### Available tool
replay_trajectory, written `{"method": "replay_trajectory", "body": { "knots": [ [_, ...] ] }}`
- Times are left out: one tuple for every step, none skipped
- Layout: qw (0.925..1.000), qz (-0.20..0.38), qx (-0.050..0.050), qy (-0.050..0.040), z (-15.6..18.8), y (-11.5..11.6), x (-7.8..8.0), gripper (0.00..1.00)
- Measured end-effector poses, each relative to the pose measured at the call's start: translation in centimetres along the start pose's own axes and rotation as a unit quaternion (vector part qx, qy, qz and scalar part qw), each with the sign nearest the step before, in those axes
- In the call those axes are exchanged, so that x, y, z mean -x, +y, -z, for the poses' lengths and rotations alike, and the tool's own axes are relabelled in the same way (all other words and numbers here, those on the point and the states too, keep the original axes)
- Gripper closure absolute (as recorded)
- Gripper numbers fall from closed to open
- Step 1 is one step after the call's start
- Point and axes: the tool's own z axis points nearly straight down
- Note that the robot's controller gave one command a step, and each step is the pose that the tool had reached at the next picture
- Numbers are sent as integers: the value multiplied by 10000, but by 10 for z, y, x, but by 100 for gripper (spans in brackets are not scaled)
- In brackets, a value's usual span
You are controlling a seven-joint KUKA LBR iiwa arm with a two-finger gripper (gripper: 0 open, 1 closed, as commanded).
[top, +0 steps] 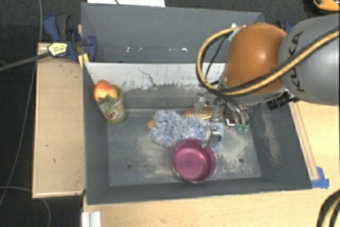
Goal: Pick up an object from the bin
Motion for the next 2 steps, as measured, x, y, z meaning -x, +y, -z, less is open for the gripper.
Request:
{"method": "replay_trajectory", "body": {
  "knots": [
    [10000, -11, 1, -40, 4, 0, 2, 0],
    [9977, -674, 22, -74, -114, -14, 36, 0]
  ]
}}
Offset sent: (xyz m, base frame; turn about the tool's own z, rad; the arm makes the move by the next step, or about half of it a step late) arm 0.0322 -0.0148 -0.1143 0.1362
